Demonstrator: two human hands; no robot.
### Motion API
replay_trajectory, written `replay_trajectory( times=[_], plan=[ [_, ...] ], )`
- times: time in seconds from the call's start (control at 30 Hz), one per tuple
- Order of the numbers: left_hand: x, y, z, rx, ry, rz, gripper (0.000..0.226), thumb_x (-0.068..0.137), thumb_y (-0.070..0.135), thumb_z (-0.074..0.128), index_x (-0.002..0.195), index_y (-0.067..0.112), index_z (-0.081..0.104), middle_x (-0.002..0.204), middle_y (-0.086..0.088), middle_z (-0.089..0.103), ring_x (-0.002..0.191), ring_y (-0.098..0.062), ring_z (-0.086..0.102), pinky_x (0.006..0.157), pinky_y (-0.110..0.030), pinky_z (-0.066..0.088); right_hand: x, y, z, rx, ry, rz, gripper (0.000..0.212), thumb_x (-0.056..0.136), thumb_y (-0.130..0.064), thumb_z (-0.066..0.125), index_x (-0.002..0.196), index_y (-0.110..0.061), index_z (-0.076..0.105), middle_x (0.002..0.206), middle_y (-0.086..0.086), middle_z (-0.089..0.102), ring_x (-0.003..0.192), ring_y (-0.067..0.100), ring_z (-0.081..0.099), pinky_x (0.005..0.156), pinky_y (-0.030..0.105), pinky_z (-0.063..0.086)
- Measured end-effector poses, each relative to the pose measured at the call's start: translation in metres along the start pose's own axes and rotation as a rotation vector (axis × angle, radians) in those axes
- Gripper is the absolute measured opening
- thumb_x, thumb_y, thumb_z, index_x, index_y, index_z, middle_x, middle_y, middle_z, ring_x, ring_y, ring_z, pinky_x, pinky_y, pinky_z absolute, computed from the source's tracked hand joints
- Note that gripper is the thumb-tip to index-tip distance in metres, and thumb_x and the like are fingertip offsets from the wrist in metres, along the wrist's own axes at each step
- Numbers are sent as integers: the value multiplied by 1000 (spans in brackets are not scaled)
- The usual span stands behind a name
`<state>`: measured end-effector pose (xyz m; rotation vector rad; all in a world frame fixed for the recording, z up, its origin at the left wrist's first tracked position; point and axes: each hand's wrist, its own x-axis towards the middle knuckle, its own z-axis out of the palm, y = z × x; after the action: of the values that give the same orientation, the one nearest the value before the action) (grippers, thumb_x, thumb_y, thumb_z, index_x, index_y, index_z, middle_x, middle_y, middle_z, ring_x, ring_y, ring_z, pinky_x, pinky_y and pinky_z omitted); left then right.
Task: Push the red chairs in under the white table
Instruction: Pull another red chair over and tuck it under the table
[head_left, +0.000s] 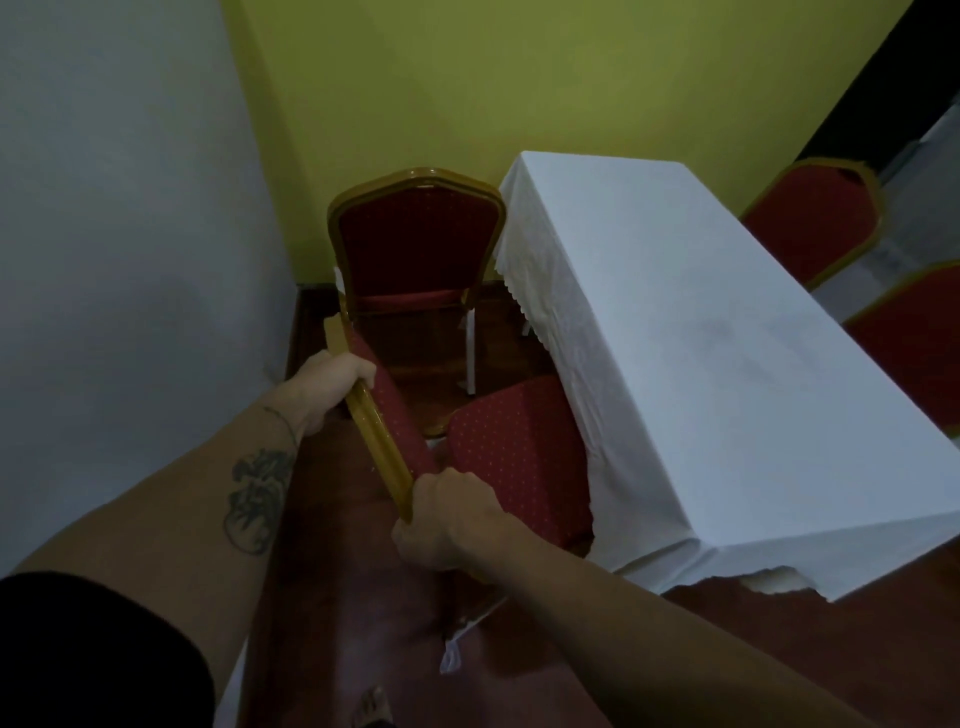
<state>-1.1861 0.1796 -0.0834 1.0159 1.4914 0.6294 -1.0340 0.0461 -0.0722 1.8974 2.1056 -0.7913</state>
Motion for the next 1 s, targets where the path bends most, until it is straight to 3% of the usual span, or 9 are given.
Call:
replay_trajectory(
  times=[0.13, 0.3, 0.47, 0.67, 0.8, 0.9, 1.0],
  plan=[
    [25, 16, -15, 38, -71, 5, 12, 79, 0, 57, 73, 11, 57, 69, -5, 59, 69, -24, 58, 80, -40, 50, 23, -13, -5, 40, 33, 29, 55, 96, -47, 56, 129, -4, 58, 131, 18, 62, 118, 38, 61, 95, 45, 49],
    [58, 38, -25, 58, -106, -25, 10, 82, -1, 58, 81, 9, 57, 73, -7, 58, 66, -22, 57, 65, -35, 51, 52, -25, -16, 65, 58, 85, 58, 96, -46, 55, 134, -2, 53, 134, 19, 59, 122, 39, 59, 97, 45, 49],
    [83, 57, -16, 63, -123, -34, 28, 79, 5, 64, 106, 5, 60, 95, -13, 65, 88, -28, 64, 90, -45, 55, 74, -18, -30, 100, 52, 132, 67, 96, -43, 56, 147, -4, 36, 136, 19, 58, 124, 40, 57, 99, 45, 47],
    [94, 78, 25, 70, -157, 4, 12, 78, 10, 65, 88, 12, 59, 96, -14, 63, 98, -35, 64, 99, -54, 50, 80, 18, -48, 140, 59, 229, 82, 93, -45, 57, 157, -11, 20, 139, 18, 56, 126, 41, 55, 102, 46, 45],
    [107, 87, 56, 41, -186, 23, 18, 72, 12, 65, 90, 10, 61, 95, -14, 65, 102, -37, 66, 101, -54, 50, 81, 46, -55, 157, 76, 307, 78, 91, -48, 56, 156, -15, 27, 135, 16, 57, 123, 40, 56, 98, 46, 47],
    [117, 94, 78, 68, -199, 30, 50, 61, 21, 68, 109, 8, 62, 96, -14, 67, 98, -36, 68, 90, -51, 57, 80, 68, -58, 180, 105, 353, 71, 90, -48, 55, 151, -19, 34, 129, 13, 60, 118, 39, 59, 93, 46, 49],
    [117, 104, 96, 51, -237, 51, 50, 69, 15, 64, 118, 3, 59, 85, -13, 66, 73, -28, 68, 48, -33, 58, 81, 85, -62, 206, 124, 372, 67, 92, -48, 53, 152, -22, 36, 127, 12, 60, 114, 37, 61, 92, 45, 50]
  ],
)
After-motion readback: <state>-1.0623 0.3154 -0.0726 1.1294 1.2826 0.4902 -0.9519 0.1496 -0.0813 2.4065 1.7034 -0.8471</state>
